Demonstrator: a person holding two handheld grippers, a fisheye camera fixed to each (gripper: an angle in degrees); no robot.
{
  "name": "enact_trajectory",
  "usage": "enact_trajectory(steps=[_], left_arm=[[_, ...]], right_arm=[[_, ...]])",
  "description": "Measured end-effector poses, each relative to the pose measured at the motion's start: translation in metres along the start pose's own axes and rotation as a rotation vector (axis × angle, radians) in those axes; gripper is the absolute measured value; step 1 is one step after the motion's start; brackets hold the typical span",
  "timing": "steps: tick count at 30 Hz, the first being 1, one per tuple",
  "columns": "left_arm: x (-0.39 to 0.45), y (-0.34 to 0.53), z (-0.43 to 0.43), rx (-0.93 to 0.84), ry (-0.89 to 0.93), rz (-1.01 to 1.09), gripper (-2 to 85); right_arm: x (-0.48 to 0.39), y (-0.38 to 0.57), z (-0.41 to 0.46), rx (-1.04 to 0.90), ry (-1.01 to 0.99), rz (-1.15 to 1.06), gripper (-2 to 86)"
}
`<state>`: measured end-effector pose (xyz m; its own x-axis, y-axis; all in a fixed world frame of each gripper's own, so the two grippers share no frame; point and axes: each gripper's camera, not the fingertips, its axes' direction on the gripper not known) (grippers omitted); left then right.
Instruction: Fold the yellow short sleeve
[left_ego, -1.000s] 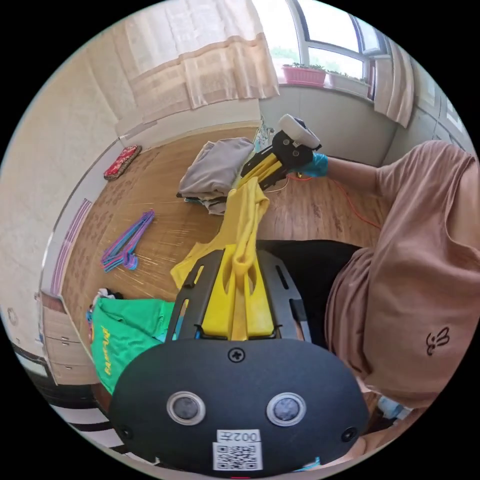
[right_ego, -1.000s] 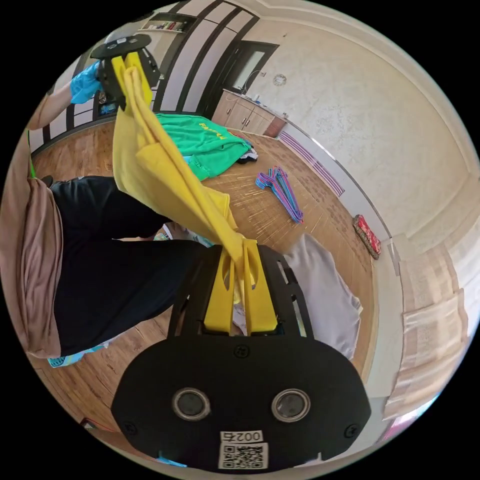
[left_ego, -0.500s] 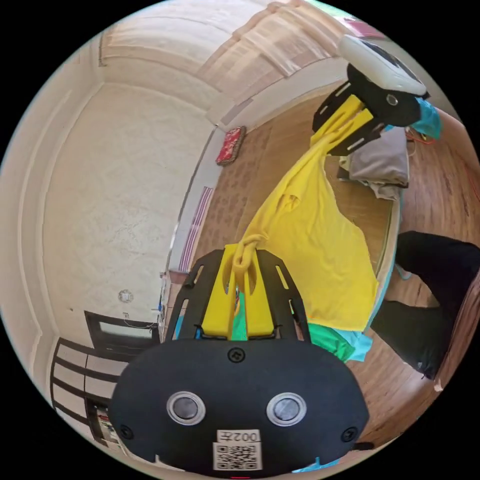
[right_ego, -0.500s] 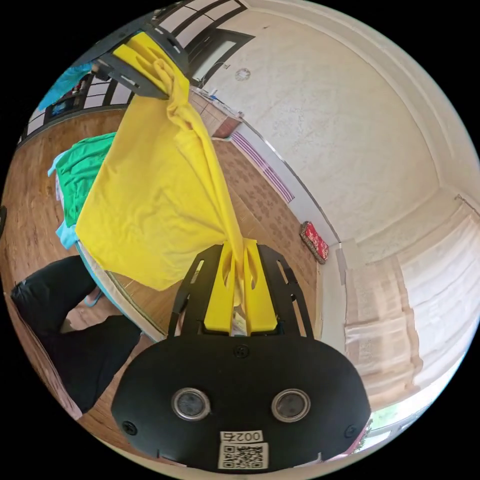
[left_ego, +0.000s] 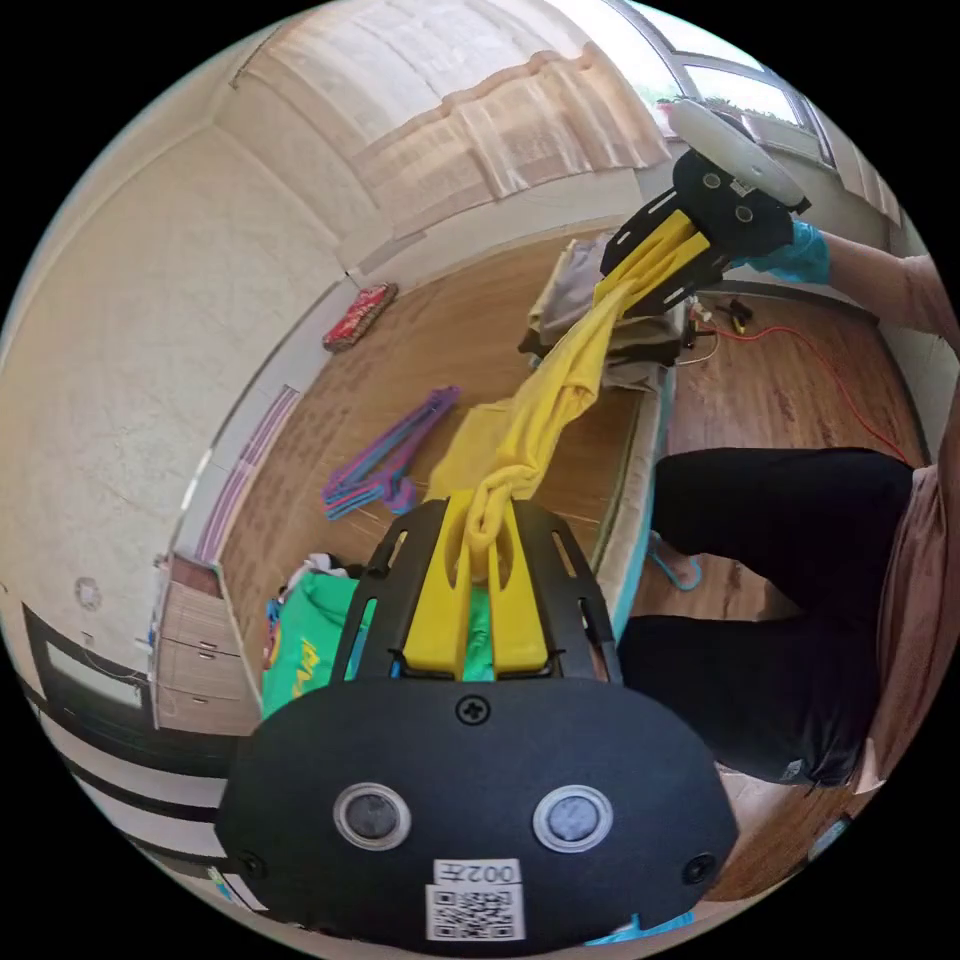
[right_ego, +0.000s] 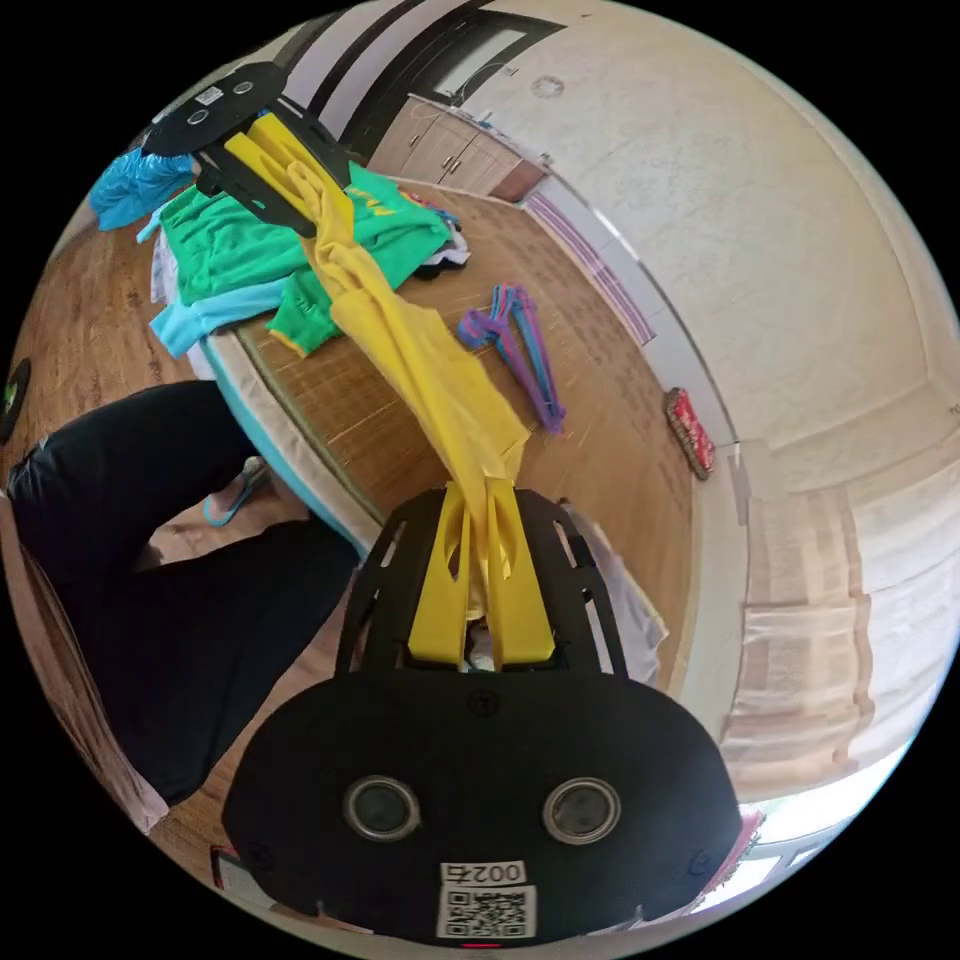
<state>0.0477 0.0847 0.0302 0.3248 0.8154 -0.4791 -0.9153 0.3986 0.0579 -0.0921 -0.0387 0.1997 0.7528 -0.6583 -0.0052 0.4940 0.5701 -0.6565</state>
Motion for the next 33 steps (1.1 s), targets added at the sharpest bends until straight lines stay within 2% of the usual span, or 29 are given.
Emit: enact_trajectory(steps=[5, 8, 20, 33], left_arm=[[0.048, 0.066, 0.043, -0.059, 0.262, -0.064, -0.9], [0.052, 0.092, 0.048, -0.072, 0.317, -0.132, -1.0], [0.041, 0.134, 0.057, -0.110, 0.264, -0.195, -0.9], [0.012, 0.153, 0.056, -0.130, 0.232, -0.172, -0.9]], right_arm=[[-0.072, 0.047, 0.035, -0.126, -0.198, -0.048, 0.1], [-0.091, 0.059, 0.030, -0.125, -0.177, -0.074, 1.0], [-0.095, 0.092, 0.032, -0.080, -0.136, -0.069, 5.2], [-0.079, 0.121, 0.014, -0.014, -0.109, -0.061, 1.7]])
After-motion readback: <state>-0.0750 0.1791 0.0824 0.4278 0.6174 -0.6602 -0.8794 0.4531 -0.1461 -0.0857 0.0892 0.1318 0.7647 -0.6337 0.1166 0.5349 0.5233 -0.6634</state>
